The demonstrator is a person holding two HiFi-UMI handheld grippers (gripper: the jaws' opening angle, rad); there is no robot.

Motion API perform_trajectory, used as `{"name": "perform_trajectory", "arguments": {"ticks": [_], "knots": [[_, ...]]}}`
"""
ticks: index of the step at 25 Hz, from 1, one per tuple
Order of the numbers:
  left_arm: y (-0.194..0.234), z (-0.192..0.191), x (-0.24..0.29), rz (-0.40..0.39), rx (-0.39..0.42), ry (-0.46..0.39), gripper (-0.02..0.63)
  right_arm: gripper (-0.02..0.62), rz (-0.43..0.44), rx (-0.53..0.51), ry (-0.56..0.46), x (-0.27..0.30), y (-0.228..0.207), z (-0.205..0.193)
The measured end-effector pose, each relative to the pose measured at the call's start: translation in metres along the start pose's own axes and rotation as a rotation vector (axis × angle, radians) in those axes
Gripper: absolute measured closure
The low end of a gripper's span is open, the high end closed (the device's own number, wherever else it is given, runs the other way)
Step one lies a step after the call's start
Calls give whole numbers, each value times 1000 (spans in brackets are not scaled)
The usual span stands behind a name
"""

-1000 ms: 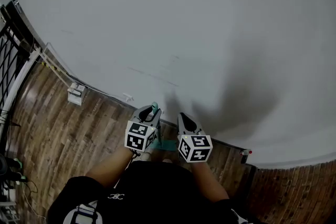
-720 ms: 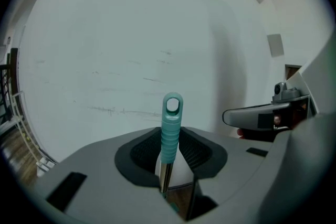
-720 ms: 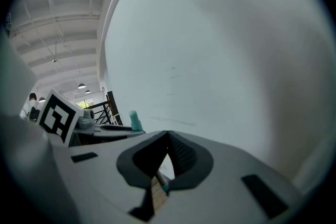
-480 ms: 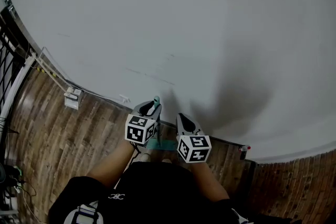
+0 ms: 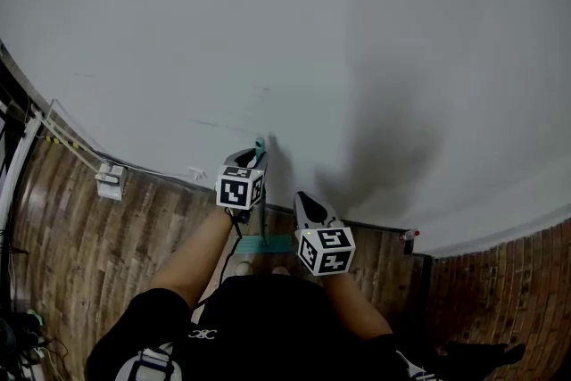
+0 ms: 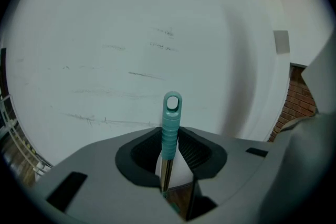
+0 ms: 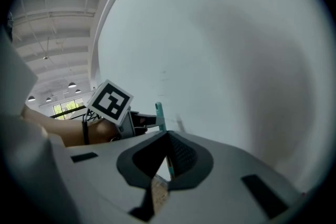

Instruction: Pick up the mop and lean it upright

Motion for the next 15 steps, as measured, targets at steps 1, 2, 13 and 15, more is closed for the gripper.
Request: {"name": "perform_trajectory", "arguments": {"ticks": [1,2,13,15], "knots": [[2,2,4,1,-2,-3,506,583,-8,0,-2,-2,-1,0],[3,4,8,3,-1,-11,505,583,-16,2,-3,-3,-3,0],[-8,15,-37,30,-20,-125,587,583,-56,18,-66,-2,-8,5],[-13,15,-50,49,35,-126,609,583,-47,17,-81,1,-4,7]]}}
Point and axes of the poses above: the fingertips, and each gripper's own axes: x forward along the fingers, y to its left, z out of its top, the point moved 10 cm from there along -x, backward along the fingers, and after that the axes turned 1 degree about z, right-handed, at the moved point
